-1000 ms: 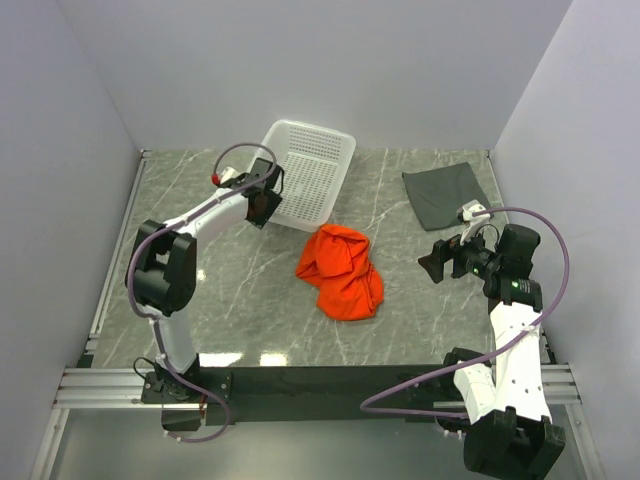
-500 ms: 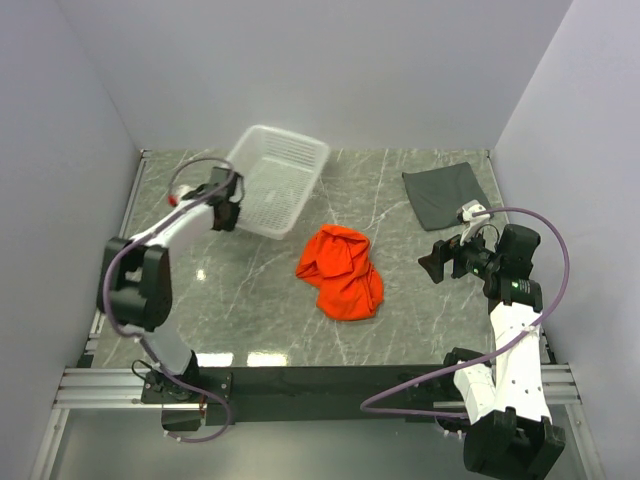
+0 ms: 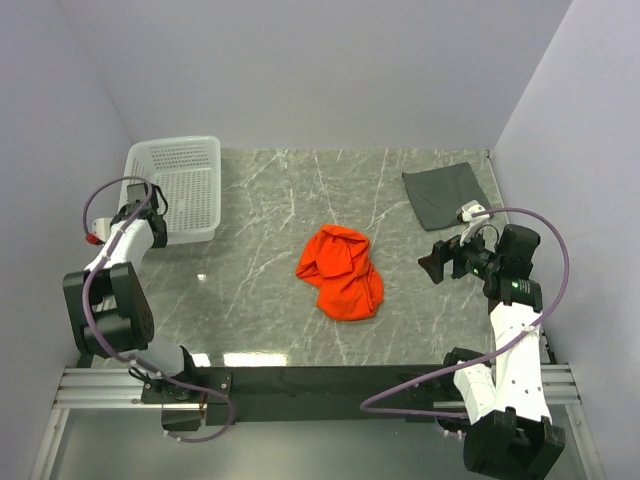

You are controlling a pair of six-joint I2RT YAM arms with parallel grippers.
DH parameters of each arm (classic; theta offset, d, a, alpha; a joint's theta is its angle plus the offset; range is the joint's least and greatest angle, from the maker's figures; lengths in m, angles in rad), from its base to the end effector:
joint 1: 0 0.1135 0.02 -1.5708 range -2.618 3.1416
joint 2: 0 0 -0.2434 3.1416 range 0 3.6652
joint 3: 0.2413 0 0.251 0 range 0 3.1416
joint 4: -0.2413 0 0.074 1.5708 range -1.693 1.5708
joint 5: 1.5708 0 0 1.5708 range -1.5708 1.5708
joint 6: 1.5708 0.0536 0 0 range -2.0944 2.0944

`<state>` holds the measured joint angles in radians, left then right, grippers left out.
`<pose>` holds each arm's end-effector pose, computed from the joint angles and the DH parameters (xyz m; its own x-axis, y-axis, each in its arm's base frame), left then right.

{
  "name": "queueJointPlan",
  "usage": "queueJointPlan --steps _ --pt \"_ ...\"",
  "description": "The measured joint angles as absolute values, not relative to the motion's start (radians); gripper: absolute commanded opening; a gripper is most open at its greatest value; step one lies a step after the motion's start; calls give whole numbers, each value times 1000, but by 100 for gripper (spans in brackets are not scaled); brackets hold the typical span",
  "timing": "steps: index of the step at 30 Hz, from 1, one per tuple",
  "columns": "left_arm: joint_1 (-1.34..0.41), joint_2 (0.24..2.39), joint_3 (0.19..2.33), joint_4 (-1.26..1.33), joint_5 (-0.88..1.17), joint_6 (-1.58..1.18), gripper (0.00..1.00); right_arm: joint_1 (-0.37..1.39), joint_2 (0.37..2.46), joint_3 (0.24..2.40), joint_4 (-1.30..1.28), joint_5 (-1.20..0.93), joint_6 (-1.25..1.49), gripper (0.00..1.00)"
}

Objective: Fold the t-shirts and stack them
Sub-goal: Move the tshirt to the center of the board

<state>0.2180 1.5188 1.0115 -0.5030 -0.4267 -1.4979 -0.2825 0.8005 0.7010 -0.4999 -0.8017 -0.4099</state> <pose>0.3026 0.0897 0.1866 0.3504 -0.8523 -0.3883 -0.8547 -0.1214 -0.5047 0.1940 -0.0162 0.2609 -0.3471 -0.1878 -0.9188 -0.5607 0.8269 0.0427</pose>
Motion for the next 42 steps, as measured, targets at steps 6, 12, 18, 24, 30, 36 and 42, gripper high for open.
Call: queueJointPlan --steps 6,12,18,24,30,36,42 --pt "262 1612 1082 -471 -391 -1445 29 -282 800 701 -501 -802 -410 99" --pt "282 1628 1102 -480 -411 -1387 64 -282 800 701 -501 -802 -410 99" --pt "290 1619 1128 -490 -424 -1320 76 -282 800 701 -501 -802 -411 99" --pt "294 1446 1092 -422 -302 -1125 83 -282 804 701 -525 -848 -453 99" --pt "290 1035 859 -176 62 -874 91 -164 899 716 -610 -907 -545 95" --pt "48 996 803 -37 377 -697 88 84 1103 831 -608 -812 -506 90" --pt "-319 1155 818 -158 383 -561 86 175 1372 1029 -543 -664 -395 86"
